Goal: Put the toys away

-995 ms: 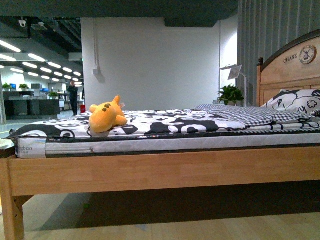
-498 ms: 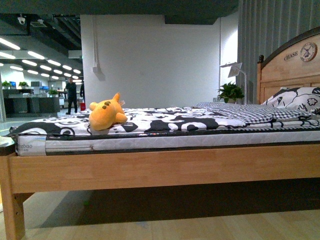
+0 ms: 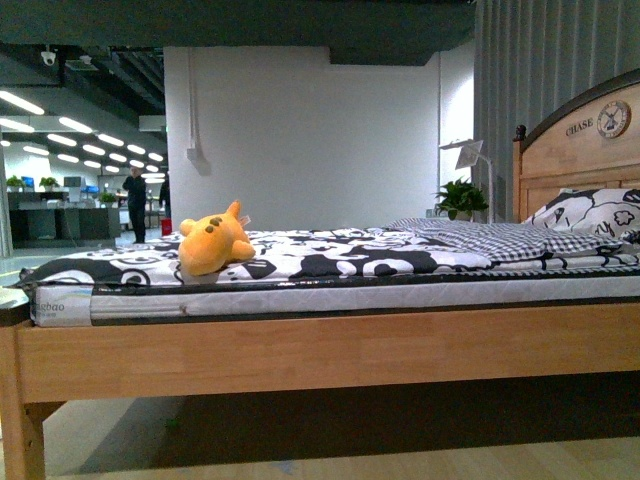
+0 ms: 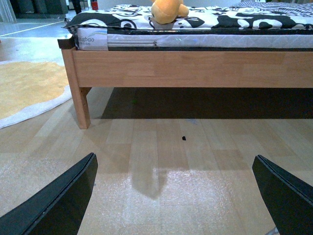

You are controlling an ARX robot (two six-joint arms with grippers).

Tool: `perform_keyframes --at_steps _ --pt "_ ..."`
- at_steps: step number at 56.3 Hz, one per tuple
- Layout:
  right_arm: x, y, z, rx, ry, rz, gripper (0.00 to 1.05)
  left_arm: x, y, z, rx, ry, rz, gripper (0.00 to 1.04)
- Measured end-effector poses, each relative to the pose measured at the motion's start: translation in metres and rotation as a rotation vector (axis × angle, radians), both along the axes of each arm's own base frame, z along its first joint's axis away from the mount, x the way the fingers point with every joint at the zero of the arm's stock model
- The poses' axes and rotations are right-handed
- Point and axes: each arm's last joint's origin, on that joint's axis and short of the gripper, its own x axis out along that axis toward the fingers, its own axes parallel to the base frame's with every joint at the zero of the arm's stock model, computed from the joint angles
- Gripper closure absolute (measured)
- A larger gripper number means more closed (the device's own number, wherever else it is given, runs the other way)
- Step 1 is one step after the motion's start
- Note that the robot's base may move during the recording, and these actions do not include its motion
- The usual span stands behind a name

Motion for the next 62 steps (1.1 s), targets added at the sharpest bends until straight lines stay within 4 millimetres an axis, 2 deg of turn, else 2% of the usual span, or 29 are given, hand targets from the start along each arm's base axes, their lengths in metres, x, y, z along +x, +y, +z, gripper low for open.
perform_keyframes --at_steps 62 --pt "0.0 0.0 0.0 0.0 0.0 0.0 0.06 0.0 0.0 0.0 0.0 0.0 0.0 0.06"
